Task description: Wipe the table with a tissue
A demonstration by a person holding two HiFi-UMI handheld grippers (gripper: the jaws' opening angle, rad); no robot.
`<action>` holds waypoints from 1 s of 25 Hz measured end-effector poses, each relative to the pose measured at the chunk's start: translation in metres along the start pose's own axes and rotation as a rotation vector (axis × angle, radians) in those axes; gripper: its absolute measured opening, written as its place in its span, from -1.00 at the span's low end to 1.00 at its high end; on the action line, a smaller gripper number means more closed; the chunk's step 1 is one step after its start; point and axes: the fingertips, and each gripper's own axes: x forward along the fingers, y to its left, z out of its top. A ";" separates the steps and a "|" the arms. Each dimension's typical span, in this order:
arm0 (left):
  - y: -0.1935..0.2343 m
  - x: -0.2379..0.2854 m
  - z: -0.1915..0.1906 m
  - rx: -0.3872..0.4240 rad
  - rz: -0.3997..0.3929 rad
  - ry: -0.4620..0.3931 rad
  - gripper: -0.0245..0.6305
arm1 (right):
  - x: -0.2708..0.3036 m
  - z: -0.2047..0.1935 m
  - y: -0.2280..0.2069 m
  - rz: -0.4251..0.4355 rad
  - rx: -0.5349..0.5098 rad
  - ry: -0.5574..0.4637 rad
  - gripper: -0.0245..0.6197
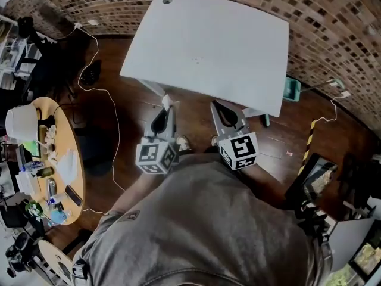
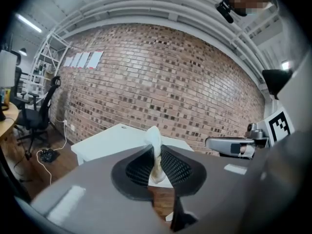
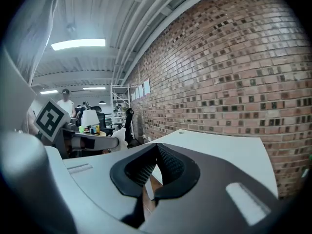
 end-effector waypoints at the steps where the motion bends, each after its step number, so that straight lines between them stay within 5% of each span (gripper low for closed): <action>1: 0.005 0.004 0.002 0.003 -0.025 0.004 -0.79 | 0.003 0.000 0.002 -0.028 0.009 -0.001 -0.88; 13: 0.023 0.049 0.013 0.041 -0.188 0.081 -0.79 | 0.012 0.005 -0.014 -0.282 0.089 -0.031 -0.88; 25: 0.024 0.132 0.018 0.119 -0.124 0.133 -0.79 | 0.054 0.009 -0.106 -0.274 0.146 -0.038 -0.88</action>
